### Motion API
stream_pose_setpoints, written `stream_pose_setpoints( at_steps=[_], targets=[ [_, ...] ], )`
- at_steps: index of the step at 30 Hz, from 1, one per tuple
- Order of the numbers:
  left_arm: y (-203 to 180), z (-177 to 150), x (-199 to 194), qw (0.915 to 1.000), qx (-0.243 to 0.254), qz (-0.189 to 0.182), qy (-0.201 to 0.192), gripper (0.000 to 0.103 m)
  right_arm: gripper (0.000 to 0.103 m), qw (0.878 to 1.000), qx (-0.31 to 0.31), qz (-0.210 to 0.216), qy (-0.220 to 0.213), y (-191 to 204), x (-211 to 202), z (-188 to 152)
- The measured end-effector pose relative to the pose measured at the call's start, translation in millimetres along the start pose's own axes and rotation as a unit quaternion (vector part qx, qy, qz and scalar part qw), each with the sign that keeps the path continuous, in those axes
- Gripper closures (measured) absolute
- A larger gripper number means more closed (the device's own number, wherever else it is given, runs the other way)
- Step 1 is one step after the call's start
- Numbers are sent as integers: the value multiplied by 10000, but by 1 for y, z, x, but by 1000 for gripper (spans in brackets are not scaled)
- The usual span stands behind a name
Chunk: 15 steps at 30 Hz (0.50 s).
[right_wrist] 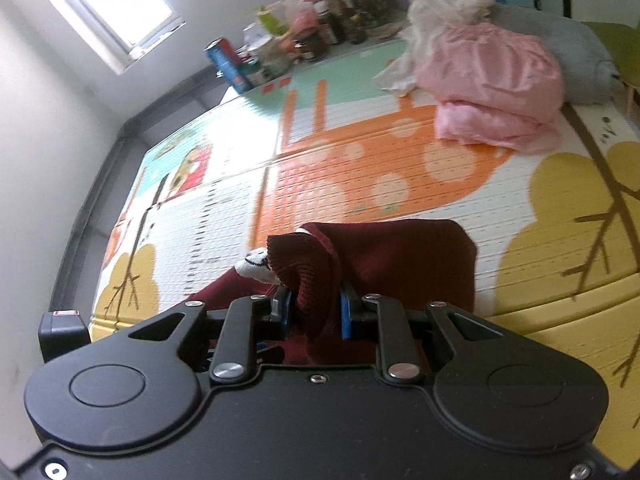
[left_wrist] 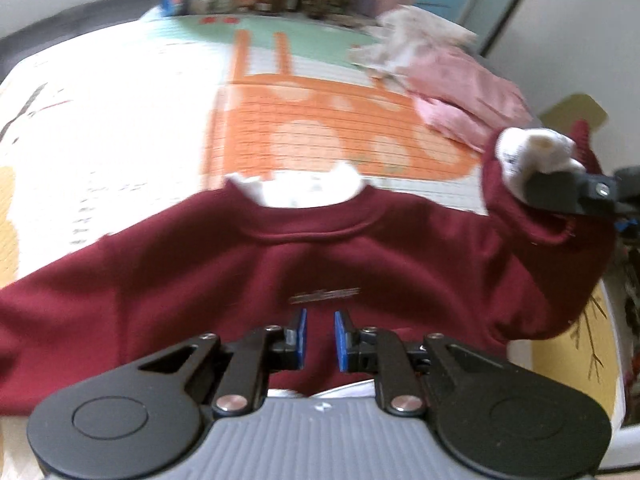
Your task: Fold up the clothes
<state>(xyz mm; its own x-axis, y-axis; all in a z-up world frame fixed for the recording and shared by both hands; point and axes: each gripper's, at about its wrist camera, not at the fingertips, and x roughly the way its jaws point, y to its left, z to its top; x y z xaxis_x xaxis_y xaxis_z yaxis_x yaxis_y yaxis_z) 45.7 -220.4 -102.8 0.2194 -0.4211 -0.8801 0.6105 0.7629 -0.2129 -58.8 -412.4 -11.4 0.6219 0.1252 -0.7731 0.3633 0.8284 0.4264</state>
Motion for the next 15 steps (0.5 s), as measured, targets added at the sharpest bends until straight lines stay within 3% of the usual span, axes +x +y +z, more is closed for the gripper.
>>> stream_pose_setpoints(
  at_steps=[6, 15],
  targets=[
    [43, -11, -12, 9985, -377, 385, 54, 86, 83, 9995, -134, 225, 167, 30, 16, -9],
    [82, -26, -22, 9956, -792, 480, 136, 86, 83, 9971, -328, 357, 592, 68, 58, -33]
  ],
)
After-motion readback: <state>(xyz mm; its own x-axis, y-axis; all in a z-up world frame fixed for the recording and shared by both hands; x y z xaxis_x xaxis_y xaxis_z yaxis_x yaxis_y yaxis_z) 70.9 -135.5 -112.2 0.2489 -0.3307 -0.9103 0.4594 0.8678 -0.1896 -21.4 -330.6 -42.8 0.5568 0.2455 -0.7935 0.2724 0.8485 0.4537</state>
